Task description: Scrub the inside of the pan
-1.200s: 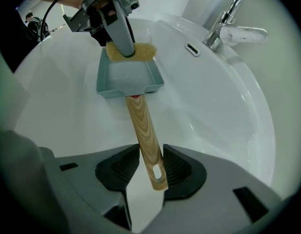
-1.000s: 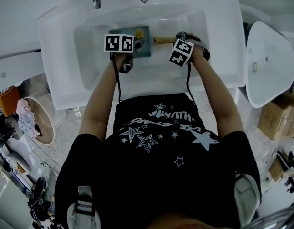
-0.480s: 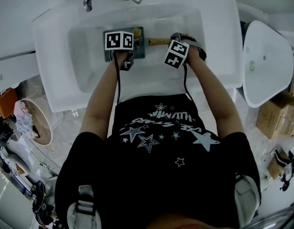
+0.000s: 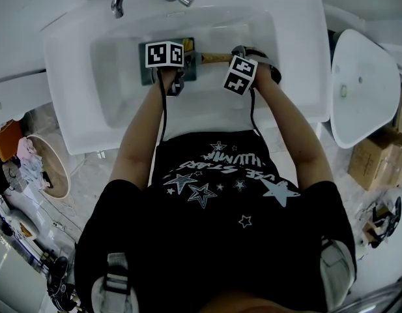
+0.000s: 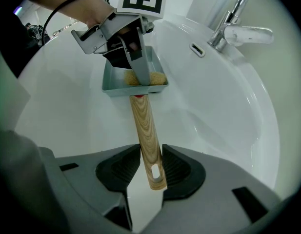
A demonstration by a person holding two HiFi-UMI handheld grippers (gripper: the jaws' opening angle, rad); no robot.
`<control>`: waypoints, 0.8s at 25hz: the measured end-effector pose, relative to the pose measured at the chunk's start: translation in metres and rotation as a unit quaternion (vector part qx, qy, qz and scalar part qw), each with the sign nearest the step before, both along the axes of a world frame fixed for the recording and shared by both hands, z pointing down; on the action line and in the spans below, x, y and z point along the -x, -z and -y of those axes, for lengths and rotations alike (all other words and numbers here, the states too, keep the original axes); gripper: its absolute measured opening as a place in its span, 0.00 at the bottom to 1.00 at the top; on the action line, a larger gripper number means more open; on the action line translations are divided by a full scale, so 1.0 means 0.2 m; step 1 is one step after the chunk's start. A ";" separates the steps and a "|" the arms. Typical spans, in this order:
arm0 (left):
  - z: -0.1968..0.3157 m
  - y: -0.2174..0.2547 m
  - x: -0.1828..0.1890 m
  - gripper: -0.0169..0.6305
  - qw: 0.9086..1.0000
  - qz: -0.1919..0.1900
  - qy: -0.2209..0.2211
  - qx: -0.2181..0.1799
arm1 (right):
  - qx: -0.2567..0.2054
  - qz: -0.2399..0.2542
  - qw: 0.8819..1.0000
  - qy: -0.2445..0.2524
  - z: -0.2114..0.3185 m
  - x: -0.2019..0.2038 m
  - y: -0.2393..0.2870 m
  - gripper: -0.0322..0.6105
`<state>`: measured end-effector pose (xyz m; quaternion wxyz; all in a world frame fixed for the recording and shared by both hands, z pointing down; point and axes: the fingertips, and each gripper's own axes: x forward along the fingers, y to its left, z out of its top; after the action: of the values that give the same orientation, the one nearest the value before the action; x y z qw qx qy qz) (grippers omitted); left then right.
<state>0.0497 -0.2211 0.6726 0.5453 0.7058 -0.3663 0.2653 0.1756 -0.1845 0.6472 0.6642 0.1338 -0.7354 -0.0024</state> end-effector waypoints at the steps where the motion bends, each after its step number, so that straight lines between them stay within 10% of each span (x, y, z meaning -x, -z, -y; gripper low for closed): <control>1: 0.00 0.00 0.00 0.23 1.000 -0.001 0.001 0.001 | 0.002 -0.003 1.000 0.003 0.00 0.00 0.00 0.26; 20: -0.01 -0.06 -0.01 0.23 1.000 0.006 -0.020 0.020 | 0.016 -0.022 0.999 0.017 0.00 -0.01 -0.01 0.25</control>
<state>0.0509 -0.2192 0.6838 0.5513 0.7005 -0.3502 0.2877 0.1776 -0.1836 0.6486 0.6823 0.1104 -0.7227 -0.0054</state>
